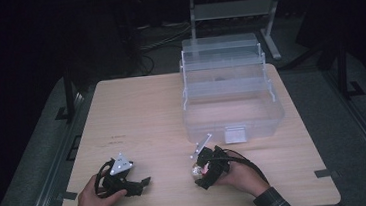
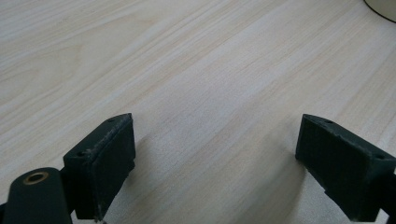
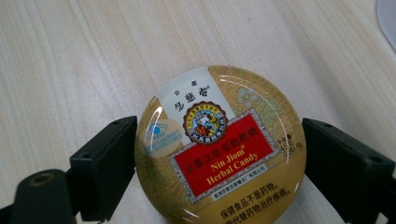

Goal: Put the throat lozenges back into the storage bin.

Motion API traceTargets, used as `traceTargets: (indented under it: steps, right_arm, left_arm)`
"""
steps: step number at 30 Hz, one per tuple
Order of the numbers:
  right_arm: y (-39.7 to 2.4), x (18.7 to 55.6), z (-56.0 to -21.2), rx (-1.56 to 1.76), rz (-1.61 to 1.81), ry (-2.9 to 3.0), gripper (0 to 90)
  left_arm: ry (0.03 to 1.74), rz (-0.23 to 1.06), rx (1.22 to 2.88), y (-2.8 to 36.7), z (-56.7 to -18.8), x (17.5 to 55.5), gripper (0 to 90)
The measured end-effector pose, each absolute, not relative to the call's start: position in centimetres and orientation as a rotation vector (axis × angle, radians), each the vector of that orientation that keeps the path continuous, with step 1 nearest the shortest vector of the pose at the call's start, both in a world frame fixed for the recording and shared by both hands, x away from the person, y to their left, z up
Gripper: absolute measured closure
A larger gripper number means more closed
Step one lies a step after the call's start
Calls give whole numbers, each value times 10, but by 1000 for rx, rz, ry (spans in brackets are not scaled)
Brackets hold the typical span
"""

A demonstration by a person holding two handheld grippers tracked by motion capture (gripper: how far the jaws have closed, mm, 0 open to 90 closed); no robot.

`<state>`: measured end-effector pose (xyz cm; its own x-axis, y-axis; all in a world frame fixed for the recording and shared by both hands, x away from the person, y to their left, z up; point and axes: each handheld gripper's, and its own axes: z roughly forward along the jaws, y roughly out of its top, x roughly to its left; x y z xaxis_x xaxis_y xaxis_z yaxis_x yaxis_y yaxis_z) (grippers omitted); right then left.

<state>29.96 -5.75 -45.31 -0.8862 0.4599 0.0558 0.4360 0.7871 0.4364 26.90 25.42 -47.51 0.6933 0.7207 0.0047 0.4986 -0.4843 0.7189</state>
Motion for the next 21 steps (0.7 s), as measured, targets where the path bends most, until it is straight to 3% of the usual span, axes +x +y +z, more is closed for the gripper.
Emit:
traceTargets:
  steps: [21]
  right_arm:
    - [-58,298,-452,712,698,2919,194]
  left_arm:
    - [928,399,2187,254,-475,269,112]
